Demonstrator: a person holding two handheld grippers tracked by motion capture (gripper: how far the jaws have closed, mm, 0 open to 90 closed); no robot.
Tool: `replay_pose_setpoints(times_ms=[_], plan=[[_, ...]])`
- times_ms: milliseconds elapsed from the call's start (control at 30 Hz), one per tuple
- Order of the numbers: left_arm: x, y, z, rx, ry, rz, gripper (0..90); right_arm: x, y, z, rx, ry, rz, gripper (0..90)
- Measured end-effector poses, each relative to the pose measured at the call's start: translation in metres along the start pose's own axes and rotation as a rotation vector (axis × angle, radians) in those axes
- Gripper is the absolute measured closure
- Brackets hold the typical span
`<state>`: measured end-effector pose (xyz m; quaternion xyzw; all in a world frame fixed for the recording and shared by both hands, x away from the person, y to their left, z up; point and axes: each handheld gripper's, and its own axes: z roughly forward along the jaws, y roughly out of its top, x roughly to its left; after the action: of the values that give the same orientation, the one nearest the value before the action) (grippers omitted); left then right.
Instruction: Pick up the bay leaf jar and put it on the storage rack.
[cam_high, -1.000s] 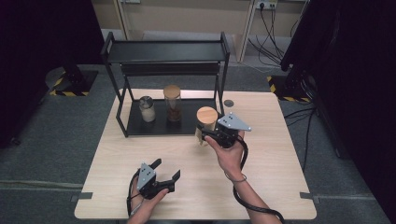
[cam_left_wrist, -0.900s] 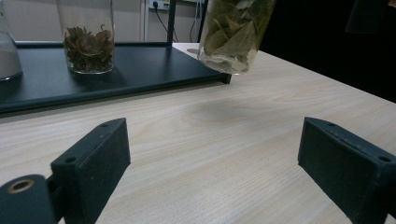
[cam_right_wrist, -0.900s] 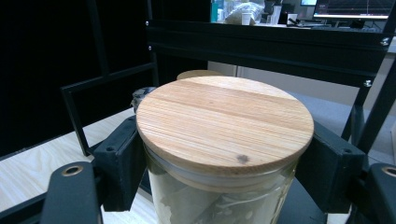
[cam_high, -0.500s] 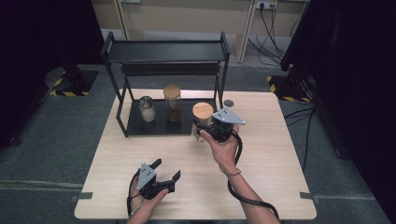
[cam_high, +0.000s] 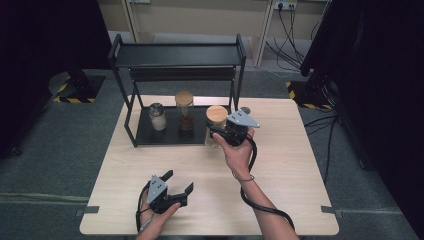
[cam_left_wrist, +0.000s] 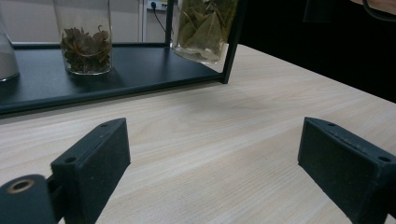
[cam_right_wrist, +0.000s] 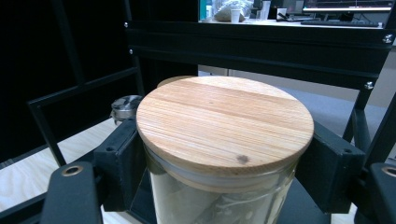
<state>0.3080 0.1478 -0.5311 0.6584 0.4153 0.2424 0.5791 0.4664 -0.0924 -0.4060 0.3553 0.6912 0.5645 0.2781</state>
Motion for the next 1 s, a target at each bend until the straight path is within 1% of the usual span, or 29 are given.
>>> replay_pose_setpoints(times_ms=[333, 600, 1000], plan=[[0.000, 0.000, 0.000, 0.001, -0.003, 0.002, 8.6, -0.007, 0.005, 0.009, 0.005, -0.027, 0.005, 25.2], [-0.001, 0.000, 0.000, 0.001, -0.005, 0.004, 8.7, -0.007, 0.011, 0.019, 0.013, -0.037, -0.007, 25.1], [-0.001, 0.000, 0.000, 0.002, -0.008, 0.005, 8.7, -0.010, 0.015, 0.032, 0.021, -0.052, -0.004, 25.1]])
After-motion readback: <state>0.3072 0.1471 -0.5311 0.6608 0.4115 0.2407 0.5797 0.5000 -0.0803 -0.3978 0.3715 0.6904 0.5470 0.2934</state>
